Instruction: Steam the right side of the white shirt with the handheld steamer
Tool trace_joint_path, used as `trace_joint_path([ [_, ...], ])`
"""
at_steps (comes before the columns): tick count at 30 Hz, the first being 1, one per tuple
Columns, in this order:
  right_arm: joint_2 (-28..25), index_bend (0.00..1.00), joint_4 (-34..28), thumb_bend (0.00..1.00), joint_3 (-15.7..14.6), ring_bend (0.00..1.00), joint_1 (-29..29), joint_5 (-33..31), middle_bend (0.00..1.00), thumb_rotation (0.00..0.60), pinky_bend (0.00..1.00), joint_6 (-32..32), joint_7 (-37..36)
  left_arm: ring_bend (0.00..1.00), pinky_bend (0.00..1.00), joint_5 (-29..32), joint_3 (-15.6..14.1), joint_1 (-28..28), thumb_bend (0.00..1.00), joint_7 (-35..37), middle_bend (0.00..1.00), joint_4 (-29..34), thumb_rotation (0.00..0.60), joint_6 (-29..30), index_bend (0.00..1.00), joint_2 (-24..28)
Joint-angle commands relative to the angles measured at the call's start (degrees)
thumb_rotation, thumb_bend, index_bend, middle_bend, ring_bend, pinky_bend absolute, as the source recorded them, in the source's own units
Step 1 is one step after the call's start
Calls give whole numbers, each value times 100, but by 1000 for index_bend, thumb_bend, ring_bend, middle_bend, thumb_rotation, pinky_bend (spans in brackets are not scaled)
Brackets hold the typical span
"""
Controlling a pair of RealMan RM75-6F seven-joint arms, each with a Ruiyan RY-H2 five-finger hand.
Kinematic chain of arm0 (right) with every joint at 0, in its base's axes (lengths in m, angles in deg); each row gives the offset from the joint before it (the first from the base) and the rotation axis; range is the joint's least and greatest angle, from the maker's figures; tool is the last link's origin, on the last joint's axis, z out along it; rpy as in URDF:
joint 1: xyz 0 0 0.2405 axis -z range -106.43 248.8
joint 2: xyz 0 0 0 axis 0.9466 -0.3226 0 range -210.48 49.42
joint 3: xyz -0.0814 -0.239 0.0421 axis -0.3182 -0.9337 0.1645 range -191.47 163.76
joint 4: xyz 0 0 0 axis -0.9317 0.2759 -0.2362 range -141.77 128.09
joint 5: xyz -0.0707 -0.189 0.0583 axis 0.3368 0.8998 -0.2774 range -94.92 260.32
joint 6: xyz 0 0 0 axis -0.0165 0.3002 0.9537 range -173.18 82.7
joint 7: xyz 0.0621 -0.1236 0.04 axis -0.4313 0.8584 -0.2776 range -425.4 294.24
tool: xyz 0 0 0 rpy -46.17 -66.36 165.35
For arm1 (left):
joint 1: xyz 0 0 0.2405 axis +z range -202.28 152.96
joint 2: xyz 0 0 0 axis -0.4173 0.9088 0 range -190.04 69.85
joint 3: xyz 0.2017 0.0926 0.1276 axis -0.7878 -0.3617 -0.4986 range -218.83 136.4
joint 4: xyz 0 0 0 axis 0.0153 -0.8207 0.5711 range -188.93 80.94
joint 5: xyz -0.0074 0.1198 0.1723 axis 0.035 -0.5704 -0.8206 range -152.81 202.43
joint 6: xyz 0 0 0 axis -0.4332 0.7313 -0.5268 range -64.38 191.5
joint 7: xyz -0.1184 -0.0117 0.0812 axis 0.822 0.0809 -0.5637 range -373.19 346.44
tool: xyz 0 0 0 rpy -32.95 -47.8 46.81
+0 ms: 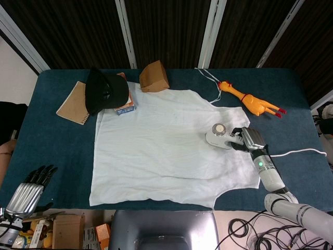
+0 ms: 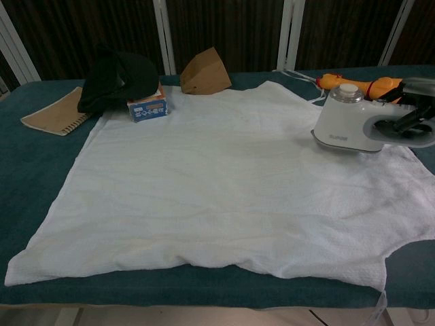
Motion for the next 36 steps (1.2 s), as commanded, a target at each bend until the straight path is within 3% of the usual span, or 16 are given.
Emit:
trace_joint_path([
  [1,13,1000,-7,772,-112,973,9,-106,944,600,1000,57,176,0,136,-5,-4,3,89,9,44,-8,600,-1,62,-2],
  [7,26,1000,-110,772,-291,973,80,-36,944,600,1000,66,300,0,136,-10,-5,2,89,-18,44,6,600,-11,62,-8],
  [17,-333,1000,-1030,773,-800,973,462,997,944,600,1000,-404,119,0,136,0,-2,-5,89,-63,44,26,600,-43,62,-21],
  [21,-433,1000,-1205,773,-860,973,518,1187,944,600,1000,-536,109,0,136,-3,-5,3,89,-50,43,15,600,-36,62,-19],
  [28,-231,1000,-736,779,-579,973,353,766,944,600,1000,-407,215,0,136,1,-10,10,89,-41,44,-2,600,-42,62,-30],
  [36,148,1000,296,784,-105,973,-101,-52,947,600,1000,126,344,0,136,29,3,7,89,-79,44,14,600,-60,61,-28],
])
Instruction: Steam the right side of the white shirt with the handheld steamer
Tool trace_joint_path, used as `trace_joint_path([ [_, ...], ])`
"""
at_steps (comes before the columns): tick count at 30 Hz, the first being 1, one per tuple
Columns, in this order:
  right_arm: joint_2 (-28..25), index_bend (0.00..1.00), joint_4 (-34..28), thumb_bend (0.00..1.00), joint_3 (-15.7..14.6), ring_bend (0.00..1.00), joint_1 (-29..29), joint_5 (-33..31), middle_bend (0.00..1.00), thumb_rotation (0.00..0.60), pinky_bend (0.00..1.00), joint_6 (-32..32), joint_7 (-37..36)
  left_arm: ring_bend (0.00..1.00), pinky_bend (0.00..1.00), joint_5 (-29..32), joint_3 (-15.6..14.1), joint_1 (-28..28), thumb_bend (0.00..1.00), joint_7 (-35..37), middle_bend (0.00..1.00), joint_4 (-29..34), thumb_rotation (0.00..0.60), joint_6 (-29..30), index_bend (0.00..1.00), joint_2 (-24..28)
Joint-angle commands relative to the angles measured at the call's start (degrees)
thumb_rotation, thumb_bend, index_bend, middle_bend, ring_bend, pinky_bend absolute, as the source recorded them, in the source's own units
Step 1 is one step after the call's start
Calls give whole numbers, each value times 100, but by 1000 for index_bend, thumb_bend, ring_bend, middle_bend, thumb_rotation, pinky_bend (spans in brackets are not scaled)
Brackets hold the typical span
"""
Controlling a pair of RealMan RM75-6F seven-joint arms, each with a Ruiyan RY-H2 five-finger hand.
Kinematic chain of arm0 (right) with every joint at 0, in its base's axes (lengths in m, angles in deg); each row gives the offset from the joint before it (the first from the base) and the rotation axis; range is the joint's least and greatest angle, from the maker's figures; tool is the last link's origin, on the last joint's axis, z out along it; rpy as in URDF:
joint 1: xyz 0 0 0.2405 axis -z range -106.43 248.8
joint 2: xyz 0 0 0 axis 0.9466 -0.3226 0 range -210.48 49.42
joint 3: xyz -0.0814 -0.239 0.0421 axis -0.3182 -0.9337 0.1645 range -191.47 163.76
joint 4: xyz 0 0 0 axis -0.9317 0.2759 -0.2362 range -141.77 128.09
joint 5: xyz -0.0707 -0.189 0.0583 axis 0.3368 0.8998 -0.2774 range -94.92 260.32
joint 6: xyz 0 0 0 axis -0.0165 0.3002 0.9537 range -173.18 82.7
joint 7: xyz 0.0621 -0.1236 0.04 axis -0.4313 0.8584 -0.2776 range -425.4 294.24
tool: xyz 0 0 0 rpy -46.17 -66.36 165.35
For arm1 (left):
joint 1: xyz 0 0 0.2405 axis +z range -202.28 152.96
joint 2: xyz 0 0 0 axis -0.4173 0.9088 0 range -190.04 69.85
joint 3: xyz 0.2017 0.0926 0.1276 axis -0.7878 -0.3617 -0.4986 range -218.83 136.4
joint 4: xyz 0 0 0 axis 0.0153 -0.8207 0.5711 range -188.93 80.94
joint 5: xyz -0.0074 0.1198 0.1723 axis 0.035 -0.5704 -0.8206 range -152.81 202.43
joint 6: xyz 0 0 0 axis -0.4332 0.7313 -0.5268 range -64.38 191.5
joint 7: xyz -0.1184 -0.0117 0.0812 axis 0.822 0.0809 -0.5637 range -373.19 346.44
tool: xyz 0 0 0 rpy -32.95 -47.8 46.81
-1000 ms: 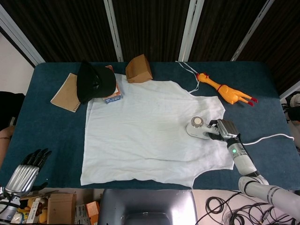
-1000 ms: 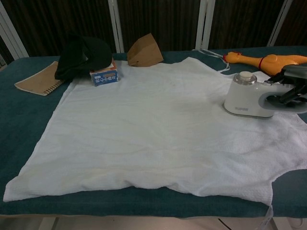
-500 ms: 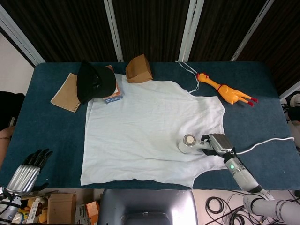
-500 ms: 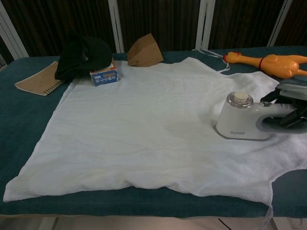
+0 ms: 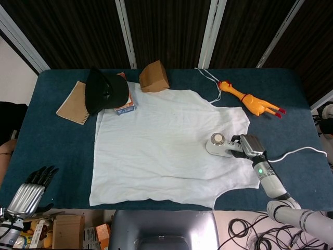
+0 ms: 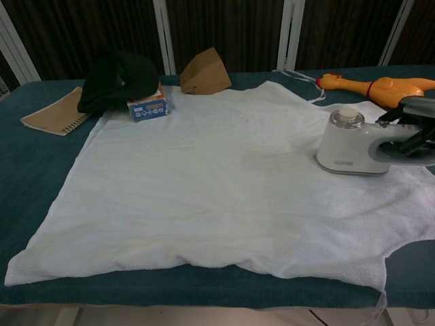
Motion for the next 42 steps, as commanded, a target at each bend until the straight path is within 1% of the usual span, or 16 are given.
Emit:
trace_joint_path([
  [1,237,1000,568,784,220,973,-248,-415,947,600,1000,297,120,0,136,14,4,4,89,-7,44,3,600,-3,62,1],
  [6,457,1000,1325,784,304,973,-398,-778,947,600,1000,590,233,0,136,47,7,18,89,-21,43,8,600,-6,62,13],
  [10,625,1000,2018,785,428,973,-485,-1023,947,600,1000,913,99,0,136,55,2,31,89,-56,44,29,600,-1,61,23],
  [13,659,1000,2324,785,519,973,-504,-1036,947,600,1000,1077,-109,0,136,56,12,36,89,-83,44,54,600,19,62,30],
  [14,641,1000,2330,785,538,974,-491,-988,947,600,1000,1084,-192,0,136,53,14,38,89,-88,44,61,600,25,62,30],
  [17,475,1000,2030,785,561,973,-380,-617,947,600,1000,857,-503,0,136,47,20,32,89,-104,44,72,600,24,62,23],
  [21,157,1000,1299,785,549,974,-192,-49,947,600,1000,382,-880,0,136,36,18,9,89,-128,44,81,600,-14,62,7],
  [25,-8,1000,807,785,455,973,-154,246,947,600,1000,217,-873,0,137,25,16,2,89,-124,44,79,600,-21,62,-7],
  [31,172,1000,773,785,265,973,-217,281,947,600,1000,297,-581,0,136,45,22,16,89,-95,44,63,600,-6,62,2],
  [35,251,1000,734,785,58,974,-133,395,947,600,1000,285,-504,0,136,48,20,28,89,-59,44,44,600,8,62,8],
  [42,71,1000,400,786,-309,973,224,832,947,600,1000,-119,-570,0,136,24,13,51,89,-27,43,31,600,54,62,26],
])
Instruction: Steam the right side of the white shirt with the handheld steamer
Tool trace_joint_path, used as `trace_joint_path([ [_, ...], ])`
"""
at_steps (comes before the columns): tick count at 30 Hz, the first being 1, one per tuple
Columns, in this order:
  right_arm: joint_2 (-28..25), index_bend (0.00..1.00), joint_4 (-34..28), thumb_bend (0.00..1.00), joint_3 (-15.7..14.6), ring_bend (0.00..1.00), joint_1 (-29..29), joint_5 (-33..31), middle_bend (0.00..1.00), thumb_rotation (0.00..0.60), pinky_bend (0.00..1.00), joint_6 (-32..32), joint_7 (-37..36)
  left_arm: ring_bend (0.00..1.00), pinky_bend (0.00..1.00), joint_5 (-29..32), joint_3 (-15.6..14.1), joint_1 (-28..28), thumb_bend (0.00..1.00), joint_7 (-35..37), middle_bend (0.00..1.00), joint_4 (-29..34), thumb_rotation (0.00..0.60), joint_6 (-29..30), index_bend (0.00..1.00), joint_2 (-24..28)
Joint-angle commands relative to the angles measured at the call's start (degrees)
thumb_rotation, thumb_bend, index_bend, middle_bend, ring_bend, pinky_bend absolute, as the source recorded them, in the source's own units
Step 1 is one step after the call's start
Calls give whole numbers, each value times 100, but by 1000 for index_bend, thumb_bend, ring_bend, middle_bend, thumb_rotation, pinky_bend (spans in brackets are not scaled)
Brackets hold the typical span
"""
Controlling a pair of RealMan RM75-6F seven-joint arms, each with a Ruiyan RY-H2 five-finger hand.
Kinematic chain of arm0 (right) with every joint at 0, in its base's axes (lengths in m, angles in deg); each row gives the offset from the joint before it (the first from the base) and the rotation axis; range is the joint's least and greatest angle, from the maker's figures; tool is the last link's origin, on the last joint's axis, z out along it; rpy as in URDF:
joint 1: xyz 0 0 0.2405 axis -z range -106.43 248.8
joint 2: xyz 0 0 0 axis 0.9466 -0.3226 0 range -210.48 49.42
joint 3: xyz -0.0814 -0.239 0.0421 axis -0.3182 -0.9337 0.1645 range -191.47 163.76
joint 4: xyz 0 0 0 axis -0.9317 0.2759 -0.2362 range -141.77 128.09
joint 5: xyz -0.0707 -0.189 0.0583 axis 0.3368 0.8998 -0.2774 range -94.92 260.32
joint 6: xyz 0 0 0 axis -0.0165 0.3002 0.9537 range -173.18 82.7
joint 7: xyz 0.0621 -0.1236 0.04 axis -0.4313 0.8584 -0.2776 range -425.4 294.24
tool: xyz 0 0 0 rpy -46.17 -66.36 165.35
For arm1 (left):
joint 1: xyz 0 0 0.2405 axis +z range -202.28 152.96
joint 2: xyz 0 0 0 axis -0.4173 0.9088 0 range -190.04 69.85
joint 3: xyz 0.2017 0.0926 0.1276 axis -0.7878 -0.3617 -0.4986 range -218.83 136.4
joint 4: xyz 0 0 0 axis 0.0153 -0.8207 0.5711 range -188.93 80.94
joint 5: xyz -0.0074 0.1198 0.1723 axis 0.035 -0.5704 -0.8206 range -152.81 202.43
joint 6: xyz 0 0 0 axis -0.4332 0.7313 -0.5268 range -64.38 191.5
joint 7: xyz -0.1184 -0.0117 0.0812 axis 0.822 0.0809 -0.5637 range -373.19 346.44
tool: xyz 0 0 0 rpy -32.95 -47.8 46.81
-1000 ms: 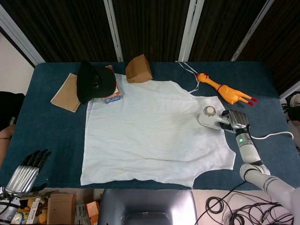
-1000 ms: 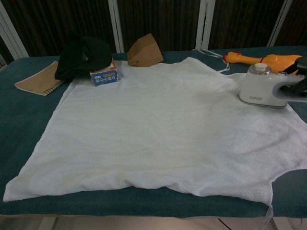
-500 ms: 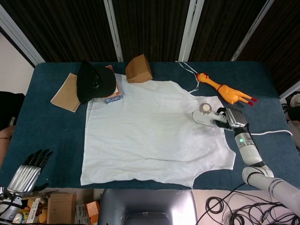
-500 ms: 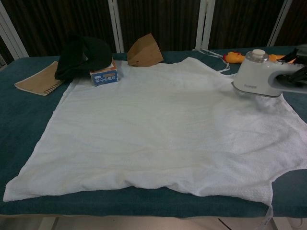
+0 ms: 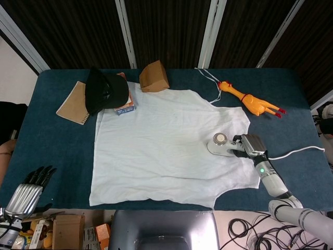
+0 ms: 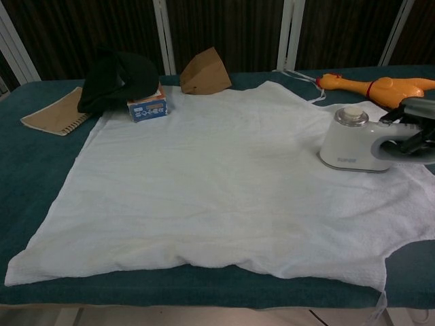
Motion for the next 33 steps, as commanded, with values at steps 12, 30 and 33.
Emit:
trace_joint_path([
  [12,-568,1000,-972,785,-893,973,671,1124,947,600,1000,-747,-243,0,136,-10,9,-33,89,-15,44,8,600,-46,62,-20],
  [30,-903,1000,-1548,785,-608,973,713,1472,947,600,1000,-1542,-333,0,136,5,14,19,89,55,44,-20,600,33,62,4],
  [33,-849,1000,-1483,785,-424,973,612,1237,947,600,1000,-1429,-276,0,136,15,14,22,89,74,44,-33,600,26,62,3],
])
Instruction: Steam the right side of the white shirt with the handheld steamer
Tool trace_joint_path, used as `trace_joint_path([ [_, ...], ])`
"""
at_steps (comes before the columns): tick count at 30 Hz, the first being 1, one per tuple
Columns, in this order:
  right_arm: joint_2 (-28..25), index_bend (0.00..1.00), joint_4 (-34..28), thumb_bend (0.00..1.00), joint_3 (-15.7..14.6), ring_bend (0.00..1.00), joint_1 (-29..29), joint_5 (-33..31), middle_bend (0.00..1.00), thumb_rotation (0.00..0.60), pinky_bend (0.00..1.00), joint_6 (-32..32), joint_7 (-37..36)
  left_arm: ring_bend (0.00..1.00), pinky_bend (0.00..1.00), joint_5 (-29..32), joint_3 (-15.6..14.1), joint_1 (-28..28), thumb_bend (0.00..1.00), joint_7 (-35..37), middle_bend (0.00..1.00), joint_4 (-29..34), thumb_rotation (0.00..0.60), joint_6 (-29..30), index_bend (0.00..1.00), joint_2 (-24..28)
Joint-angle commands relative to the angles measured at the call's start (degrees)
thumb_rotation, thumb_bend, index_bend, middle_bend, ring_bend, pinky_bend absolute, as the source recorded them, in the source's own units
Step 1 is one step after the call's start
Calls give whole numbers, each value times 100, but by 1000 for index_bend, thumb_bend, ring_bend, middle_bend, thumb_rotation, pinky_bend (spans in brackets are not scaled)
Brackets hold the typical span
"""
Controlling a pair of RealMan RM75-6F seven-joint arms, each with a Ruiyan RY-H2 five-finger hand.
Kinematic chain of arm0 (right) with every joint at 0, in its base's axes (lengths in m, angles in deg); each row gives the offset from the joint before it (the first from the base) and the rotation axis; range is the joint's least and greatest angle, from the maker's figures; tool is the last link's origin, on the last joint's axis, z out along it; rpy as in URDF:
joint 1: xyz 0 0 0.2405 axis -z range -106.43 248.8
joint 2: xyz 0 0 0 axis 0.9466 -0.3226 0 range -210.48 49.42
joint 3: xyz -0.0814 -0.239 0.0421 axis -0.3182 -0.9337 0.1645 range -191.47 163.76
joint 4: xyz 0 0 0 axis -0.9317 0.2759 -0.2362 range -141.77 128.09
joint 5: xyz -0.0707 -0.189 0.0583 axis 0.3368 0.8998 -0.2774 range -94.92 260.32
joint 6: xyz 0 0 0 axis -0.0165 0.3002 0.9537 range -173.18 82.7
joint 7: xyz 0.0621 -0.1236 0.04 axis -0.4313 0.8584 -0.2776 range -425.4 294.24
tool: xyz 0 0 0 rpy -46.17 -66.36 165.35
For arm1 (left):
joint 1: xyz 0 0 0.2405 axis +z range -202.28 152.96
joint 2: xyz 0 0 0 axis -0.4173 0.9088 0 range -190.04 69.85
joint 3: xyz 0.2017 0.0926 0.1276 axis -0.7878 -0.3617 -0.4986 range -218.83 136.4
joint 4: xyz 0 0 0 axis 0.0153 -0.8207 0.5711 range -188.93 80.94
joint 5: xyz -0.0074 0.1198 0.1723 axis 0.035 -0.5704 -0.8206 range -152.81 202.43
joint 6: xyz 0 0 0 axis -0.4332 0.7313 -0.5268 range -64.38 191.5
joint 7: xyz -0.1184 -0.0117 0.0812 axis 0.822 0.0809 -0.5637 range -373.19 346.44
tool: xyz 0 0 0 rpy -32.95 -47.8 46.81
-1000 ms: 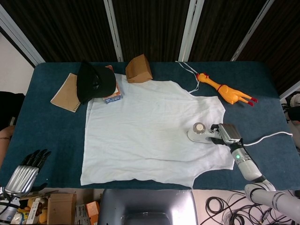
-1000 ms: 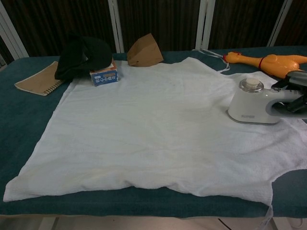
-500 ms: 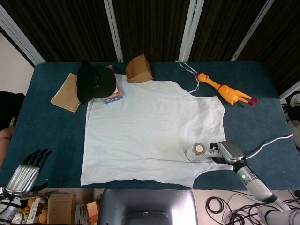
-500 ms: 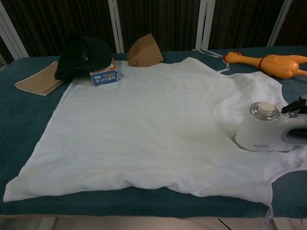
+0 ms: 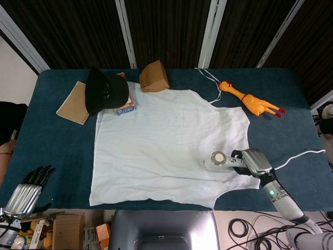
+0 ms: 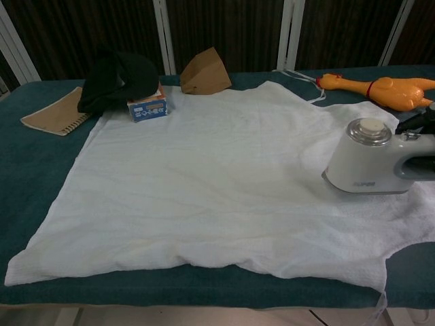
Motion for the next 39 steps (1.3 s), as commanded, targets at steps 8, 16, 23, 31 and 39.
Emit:
trace_joint_path([
  [8,589,985,949,785,530,933,-529,-1077,947,600,993,953,191,0,136,-7,-2,-4,89,40,44,-31,600,-15,62,-9],
  [16,793,594,1408,755,525,676,-599,-1113,698,600,789,1174,-28,0,136,48,13,15,89,82,43,-48,600,-16,62,16],
  [23,571,172,1265,413,460,317,-589,-1268,348,600,420,1436,94,0,136,15,8,16,88,123,44,-68,600,-1,62,-2],
  [31,367,2,1120,270,498,177,-545,-1620,175,600,239,1572,323,0,136,17,7,3,80,104,44,-51,600,-32,62,3],
  [39,316,0,1128,161,537,104,-553,-1723,118,600,177,1598,408,0,136,25,12,-19,68,82,44,-18,600,-72,62,-2],
])
